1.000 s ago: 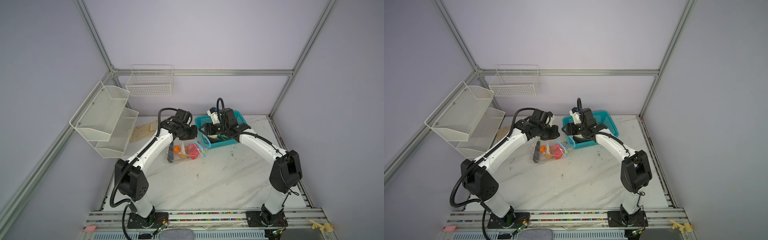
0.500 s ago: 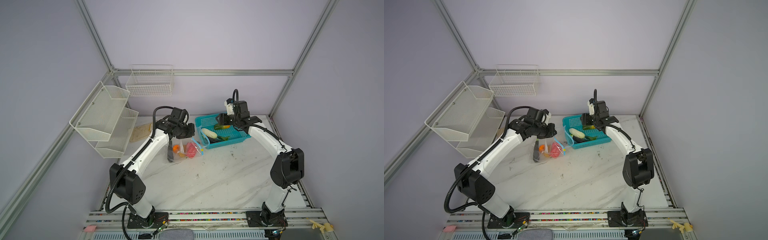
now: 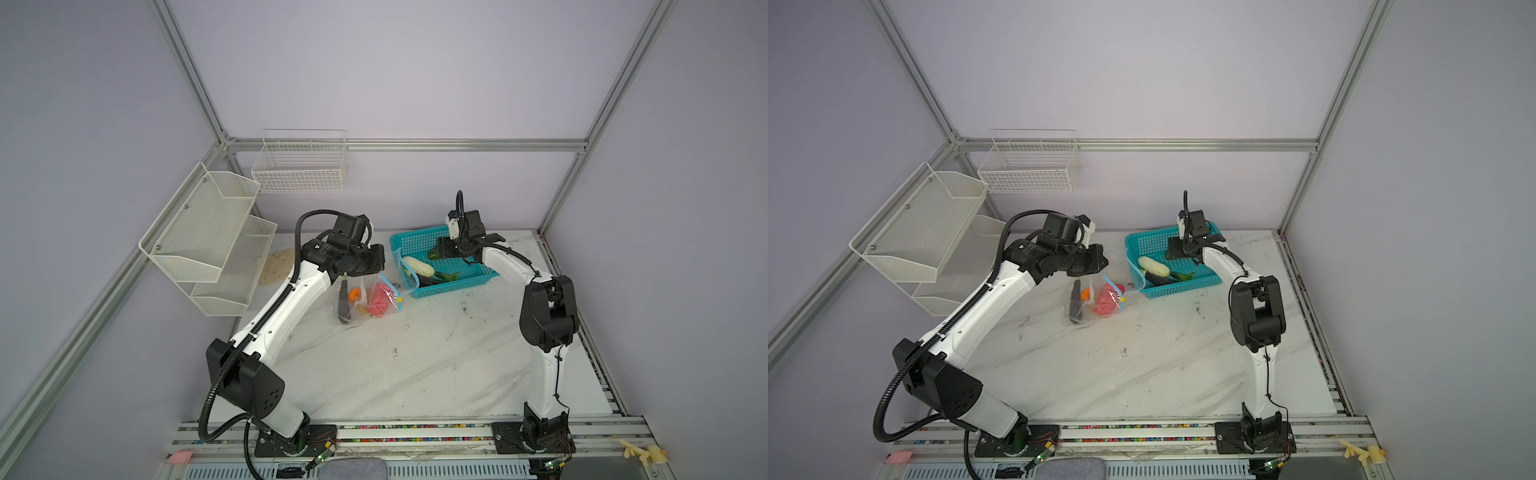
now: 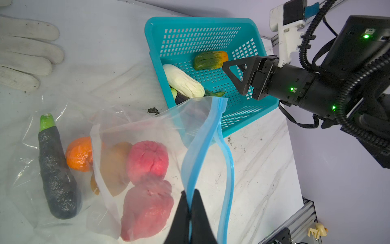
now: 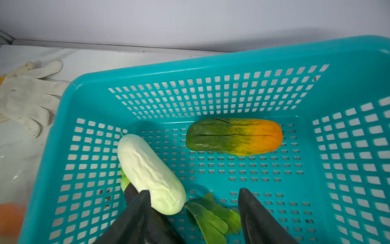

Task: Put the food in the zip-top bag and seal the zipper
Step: 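Move the right gripper back into the basket over the green-orange papaya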

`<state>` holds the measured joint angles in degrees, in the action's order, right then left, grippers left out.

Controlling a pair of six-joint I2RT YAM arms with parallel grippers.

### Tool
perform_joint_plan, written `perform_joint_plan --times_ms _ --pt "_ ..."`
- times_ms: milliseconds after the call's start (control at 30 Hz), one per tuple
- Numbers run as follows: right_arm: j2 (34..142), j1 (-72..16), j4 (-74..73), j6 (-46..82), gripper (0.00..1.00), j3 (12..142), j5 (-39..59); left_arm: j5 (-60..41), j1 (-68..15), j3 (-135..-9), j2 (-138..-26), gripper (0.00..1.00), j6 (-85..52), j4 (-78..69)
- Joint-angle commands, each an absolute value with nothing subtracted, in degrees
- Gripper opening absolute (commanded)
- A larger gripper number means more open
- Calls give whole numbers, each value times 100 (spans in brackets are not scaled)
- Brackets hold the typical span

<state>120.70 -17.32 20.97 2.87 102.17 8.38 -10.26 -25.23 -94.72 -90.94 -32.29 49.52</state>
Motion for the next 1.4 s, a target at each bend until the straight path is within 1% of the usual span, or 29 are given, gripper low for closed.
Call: perform_joint_plan --times_ms 0,367,733,1000,1100,1367 --pt "12289 -1658 2215 53 71 10543 665 -1141 -2497 -9761 -9148 0 -3182 4888" --pt "13148 -1562 2224 -88 72 11307 624 -1177 -2495 -9798 -9377 0 -3174 4870" --pt "13748 -1468 2281 -378 83 11907 815 -1260 -2497 -9905 -9562 0 -3177 4871" --pt "14408 -1433 2670 -405 85 12665 1043 -1277 -2492 -9921 -9563 0 -3188 4869" --pt "14449 -1435 2785 -370 85 12714 1113 -1267 -2494 -9915 -9562 0 -3184 4873" --pt "14114 -1433 2950 -398 85 12339 1350 -1337 -2494 -9933 -9632 0 -3190 4852"
